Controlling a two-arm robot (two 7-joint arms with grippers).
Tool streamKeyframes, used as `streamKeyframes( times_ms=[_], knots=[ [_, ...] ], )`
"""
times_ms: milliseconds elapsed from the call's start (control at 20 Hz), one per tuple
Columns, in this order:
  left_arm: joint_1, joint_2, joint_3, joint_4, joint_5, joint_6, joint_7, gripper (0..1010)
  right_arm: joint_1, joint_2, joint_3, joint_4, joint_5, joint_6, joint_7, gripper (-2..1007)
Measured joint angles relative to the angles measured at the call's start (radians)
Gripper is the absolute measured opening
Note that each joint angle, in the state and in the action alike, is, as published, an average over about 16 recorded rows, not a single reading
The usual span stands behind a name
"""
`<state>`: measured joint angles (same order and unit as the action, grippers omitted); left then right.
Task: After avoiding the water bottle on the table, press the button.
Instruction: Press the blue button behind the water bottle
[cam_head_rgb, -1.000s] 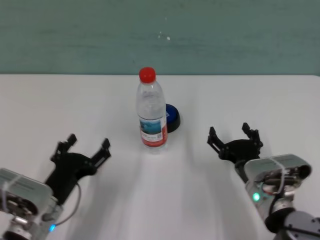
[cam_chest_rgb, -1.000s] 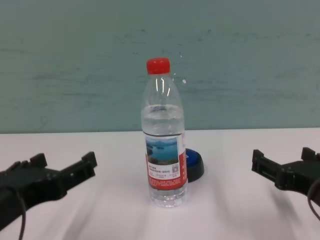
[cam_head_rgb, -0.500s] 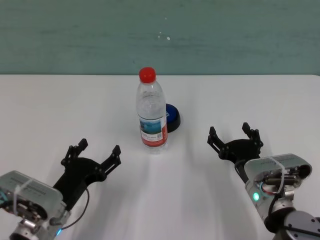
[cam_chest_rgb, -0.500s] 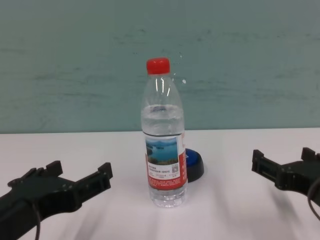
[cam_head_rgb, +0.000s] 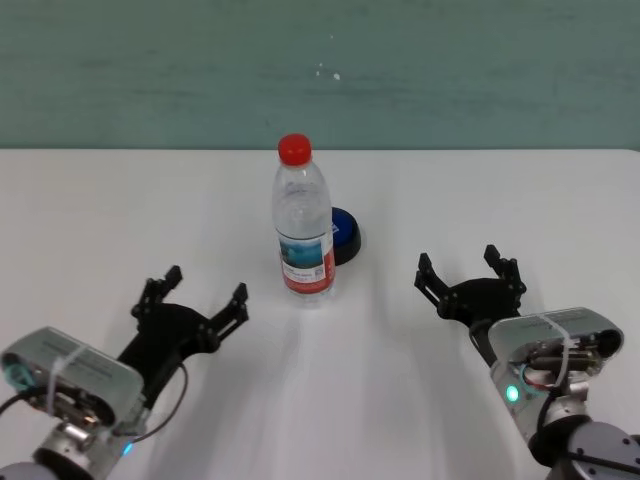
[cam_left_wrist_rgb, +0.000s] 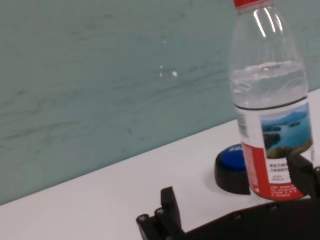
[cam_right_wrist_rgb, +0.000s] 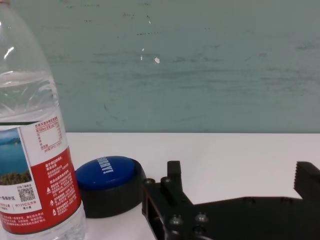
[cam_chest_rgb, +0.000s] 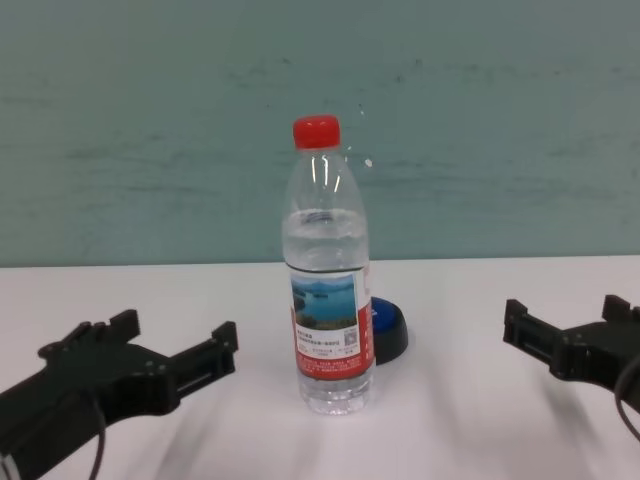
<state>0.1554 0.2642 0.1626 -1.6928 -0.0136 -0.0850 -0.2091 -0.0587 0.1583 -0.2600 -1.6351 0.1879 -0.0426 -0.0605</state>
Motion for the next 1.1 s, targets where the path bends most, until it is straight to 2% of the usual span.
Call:
streamKeyframes(
  times_ms=[400, 1100],
  knots=[
    [-0.033, -0.007, 0.013, 0.030, 0.016, -0.001, -0.001, 1010, 0.000, 0.000, 0.000, 0.000, 0.000, 0.000, 0.000, 1004],
    [-0.058, -0.013, 0.028, 0.056, 0.023, 0.000, -0.005, 1010, 0.000, 0.000, 0.000, 0.000, 0.000, 0.000, 0.000, 1004]
  ],
)
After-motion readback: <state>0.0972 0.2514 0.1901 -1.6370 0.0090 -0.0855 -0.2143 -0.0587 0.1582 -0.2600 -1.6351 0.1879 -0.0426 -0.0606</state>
